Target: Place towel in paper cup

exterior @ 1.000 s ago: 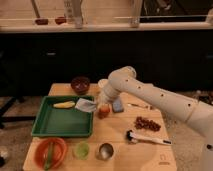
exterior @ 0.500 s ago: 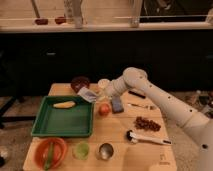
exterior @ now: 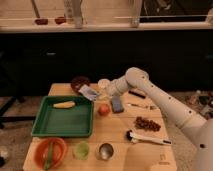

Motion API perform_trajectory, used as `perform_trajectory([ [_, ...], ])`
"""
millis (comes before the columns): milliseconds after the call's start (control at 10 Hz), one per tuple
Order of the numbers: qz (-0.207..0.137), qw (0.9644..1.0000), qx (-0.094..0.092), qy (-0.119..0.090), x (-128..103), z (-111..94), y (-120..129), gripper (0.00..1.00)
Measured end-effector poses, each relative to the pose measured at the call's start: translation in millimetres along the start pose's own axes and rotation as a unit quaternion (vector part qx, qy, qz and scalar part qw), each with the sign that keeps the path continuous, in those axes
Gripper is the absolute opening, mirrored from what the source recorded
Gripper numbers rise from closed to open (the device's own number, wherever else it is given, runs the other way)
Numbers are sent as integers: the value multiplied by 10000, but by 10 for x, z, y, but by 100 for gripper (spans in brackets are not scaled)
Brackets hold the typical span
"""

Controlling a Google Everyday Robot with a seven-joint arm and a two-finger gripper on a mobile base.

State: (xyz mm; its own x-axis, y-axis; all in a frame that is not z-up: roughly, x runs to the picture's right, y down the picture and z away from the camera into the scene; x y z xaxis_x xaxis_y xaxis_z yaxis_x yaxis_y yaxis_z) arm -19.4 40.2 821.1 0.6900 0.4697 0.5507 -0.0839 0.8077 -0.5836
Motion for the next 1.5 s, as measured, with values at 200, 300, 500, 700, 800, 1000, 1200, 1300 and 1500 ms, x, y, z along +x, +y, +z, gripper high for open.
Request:
perform_trajectory([
  [200, -13, 10000, -1, -2, -5, 8, 4, 0],
  [300, -101, 9999, 25, 1, -30, 1, -12, 0],
  [500, -366, 9993, 65, -24, -262, 102, -73, 0],
  [700, -626, 9979, 122, -95, -548, 183, -186, 0],
  [800, -715, 9972, 162, -157, -643, 178, -272, 0],
  [1000, -676, 9965, 244, -431, -681, 164, -419, 0],
  [1200, -585, 9962, 343, -548, -648, 153, -555, 0],
  [1300, -516, 9960, 418, -591, -619, 146, -660, 0],
  [1500, -434, 9958, 524, -610, -564, 104, -769, 0],
])
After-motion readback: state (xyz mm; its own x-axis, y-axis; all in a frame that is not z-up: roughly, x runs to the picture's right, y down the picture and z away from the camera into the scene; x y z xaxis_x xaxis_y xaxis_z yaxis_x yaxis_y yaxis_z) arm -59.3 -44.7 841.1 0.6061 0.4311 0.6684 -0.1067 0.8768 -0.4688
